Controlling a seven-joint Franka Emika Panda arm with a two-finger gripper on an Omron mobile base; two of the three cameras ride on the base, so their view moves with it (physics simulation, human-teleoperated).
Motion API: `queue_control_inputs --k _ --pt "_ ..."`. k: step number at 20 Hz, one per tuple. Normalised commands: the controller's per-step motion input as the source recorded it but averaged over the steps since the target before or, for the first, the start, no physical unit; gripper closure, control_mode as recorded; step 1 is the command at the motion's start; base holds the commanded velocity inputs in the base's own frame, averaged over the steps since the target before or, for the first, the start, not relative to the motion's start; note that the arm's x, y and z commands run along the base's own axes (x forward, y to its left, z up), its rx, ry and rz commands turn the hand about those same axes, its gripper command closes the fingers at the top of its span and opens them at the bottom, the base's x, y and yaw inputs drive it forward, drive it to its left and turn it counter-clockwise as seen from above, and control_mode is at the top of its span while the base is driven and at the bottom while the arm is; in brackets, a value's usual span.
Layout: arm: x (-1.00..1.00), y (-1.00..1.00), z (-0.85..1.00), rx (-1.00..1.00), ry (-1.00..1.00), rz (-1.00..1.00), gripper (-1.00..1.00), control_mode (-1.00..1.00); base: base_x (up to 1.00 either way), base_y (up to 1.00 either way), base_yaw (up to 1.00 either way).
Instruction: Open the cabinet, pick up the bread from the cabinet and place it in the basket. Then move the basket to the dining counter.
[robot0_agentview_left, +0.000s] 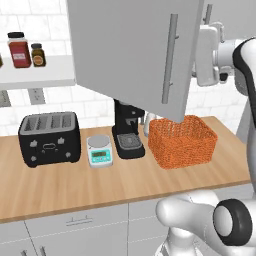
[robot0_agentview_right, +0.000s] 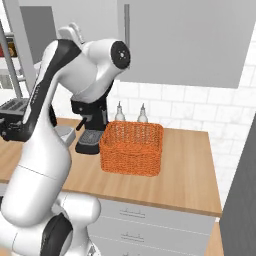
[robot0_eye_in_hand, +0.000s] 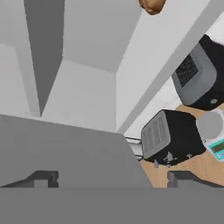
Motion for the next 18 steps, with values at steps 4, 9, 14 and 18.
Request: queue_control_inputs --k 4,9,14,18 --pt "0.16 0.87 -0.08 0.18 0.06 0.24 -1.00 -1.00 0.00 0.00 0.00" --pt "-0.03 1.00 -0.07 0.11 0.00 0.24 -1.00 -1.00 0.00 0.00 0.00" --pt "-0.89 1.00 -0.09 0.02 -0.03 0.29 -1.00 -1.00 0.00 0.00 0.00" --pt "-1.00 1.00 -0.39 -0.05 -0.22 0.22 -1.00 -1.00 0.00 0.00 0.00"
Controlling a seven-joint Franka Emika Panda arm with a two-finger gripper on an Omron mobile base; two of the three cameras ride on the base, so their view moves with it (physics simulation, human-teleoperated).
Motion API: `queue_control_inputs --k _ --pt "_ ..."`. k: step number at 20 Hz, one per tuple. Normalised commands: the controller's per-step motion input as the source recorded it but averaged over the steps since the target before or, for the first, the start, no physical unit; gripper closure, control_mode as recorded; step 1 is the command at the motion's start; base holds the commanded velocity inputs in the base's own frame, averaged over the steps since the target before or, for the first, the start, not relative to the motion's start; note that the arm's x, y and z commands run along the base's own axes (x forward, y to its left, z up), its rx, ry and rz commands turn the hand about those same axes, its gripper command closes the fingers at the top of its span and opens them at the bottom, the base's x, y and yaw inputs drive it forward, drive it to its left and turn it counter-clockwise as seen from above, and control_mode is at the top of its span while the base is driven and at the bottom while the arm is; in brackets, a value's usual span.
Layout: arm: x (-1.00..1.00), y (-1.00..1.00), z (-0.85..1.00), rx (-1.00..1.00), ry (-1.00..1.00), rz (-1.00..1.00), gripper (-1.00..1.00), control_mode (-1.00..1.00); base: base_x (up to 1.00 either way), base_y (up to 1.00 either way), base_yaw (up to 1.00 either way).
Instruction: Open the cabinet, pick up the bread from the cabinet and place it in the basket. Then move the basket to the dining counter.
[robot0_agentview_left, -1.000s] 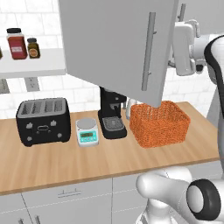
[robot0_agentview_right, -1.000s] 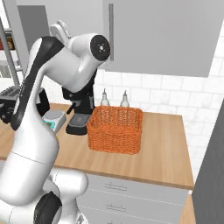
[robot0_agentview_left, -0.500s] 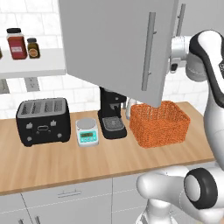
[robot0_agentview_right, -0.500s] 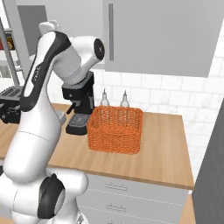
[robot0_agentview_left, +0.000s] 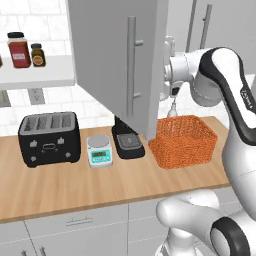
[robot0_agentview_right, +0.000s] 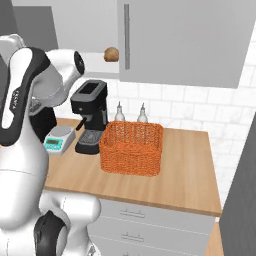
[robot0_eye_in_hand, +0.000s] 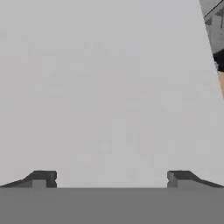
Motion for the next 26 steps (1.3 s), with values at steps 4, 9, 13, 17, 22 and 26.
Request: queue_control_inputs --k 4,9,13,17,22,26 --pt "-0.33 1.00 -0.31 -0.13 -0.39 0.04 -1.00 -1.00 0.00 0.00 0.00" --pt "0.08 0.46 0.14 -0.18 -0.38 0.01 -1.00 -1.00 0.00 0.00 0.00" --pt "-0.34 -1.00 0.31 -0.10 -0.55 0.09 -1.00 -1.00 0.00 0.00 0.00" --pt "-0.24 -1.00 0.02 -0.12 -0.47 0.01 -1.00 -1.00 0.00 0.00 0.00" --pt "0.14 -1.00 0.08 -0.17 -0.10 -0.25 -1.00 -1.00 0.00 0.00 0.00" --pt "0.11 -0.99 0.30 -0.20 0.04 -0.55 -1.00 -1.00 0.00 0.00 0.00"
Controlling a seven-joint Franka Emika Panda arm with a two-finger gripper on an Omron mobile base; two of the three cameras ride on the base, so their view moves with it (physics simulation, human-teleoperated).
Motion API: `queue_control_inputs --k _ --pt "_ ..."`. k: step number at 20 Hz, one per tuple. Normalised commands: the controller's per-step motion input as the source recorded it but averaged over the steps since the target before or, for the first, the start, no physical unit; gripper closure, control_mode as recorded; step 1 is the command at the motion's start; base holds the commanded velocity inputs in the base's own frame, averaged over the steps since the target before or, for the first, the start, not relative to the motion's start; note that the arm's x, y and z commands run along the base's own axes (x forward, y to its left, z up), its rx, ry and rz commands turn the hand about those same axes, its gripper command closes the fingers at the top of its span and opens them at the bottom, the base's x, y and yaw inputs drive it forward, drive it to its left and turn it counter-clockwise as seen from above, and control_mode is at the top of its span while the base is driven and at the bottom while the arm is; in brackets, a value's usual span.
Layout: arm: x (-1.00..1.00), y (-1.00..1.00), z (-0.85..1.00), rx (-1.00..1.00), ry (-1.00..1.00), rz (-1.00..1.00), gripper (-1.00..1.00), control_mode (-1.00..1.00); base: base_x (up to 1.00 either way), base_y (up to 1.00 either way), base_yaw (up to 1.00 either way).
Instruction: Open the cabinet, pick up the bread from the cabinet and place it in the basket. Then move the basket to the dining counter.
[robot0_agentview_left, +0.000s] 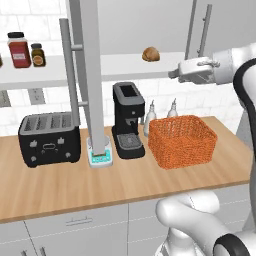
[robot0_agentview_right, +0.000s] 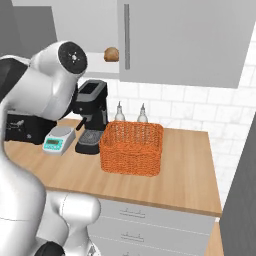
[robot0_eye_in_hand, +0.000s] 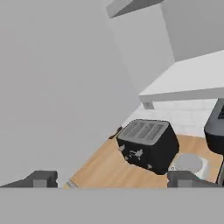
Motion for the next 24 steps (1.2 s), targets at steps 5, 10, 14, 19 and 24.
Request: queue_control_inputs --k 5,10,14,19,24 --pt "0.04 -0.95 0.24 -0.20 0.00 -0.56 -1.00 -1.00 0.00 0.00 0.00" --pt "0.43 -1.00 0.17 -0.15 -0.02 -0.29 -1.00 -1.00 0.00 0.00 0.00" --pt "0.67 -0.83 0.13 -0.01 0.02 0.00 -1.00 -1.00 0.00 0.00 0.00" --pt "0.74 -0.36 0.08 0.00 -0.02 0.08 -1.00 -1.00 0.00 0.00 0.00" --pt "0.77 -0.26 0.03 0.00 -0.01 0.04 -1.00 -1.00 0.00 0.00 0.00"
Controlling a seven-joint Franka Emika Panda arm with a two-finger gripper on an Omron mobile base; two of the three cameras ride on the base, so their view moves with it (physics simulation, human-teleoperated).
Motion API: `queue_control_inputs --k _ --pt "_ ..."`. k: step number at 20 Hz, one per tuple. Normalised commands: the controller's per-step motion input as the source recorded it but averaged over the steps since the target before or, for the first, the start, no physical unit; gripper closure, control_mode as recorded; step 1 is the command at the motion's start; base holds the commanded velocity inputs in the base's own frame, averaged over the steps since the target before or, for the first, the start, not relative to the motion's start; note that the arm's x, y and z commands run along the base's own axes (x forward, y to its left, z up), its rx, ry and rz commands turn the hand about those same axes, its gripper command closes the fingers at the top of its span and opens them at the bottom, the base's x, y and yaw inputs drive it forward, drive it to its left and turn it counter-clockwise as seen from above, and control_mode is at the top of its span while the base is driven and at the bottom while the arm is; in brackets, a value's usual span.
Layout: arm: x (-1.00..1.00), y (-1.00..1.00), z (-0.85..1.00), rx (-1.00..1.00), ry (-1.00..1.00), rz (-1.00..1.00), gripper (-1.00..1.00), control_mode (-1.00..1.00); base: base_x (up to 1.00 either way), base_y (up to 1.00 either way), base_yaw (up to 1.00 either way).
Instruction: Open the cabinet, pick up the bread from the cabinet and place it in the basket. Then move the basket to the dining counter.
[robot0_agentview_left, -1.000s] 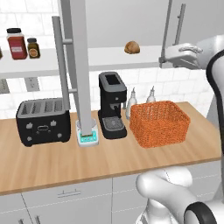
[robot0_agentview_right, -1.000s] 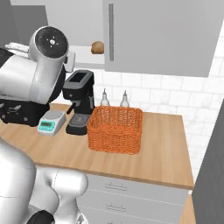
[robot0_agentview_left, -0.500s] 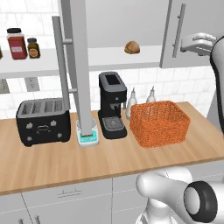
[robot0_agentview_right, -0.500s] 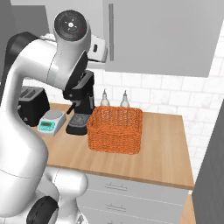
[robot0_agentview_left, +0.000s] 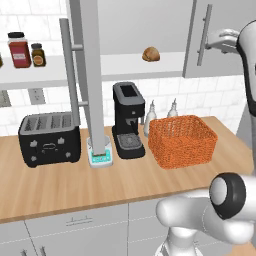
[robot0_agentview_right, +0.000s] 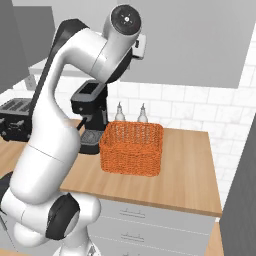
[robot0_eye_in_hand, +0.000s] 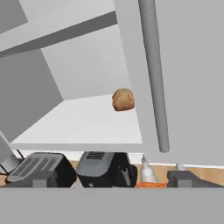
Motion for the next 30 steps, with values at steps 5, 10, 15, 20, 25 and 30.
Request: queue_control_inputs --k 5,10,15,20,25,30 --pt "0.28 0.00 0.00 0.00 -0.10 0.00 -1.00 -1.00 0.00 0.00 0.00" --pt "0.53 -0.02 0.00 0.00 -0.11 0.00 -1.00 -1.00 0.00 0.00 0.00" --pt "0.60 -0.01 0.00 0.00 -0.05 0.00 -1.00 -1.00 0.00 0.00 0.00" --pt "0.23 -0.29 0.00 0.00 0.00 0.00 -1.00 -1.00 0.00 0.00 0.00" --pt "0.41 -0.18 0.00 0.00 0.00 0.00 -1.00 -1.00 0.00 0.00 0.00" --pt "0.50 0.00 0.00 0.00 0.00 0.00 -1.00 -1.00 0.00 0.00 0.00"
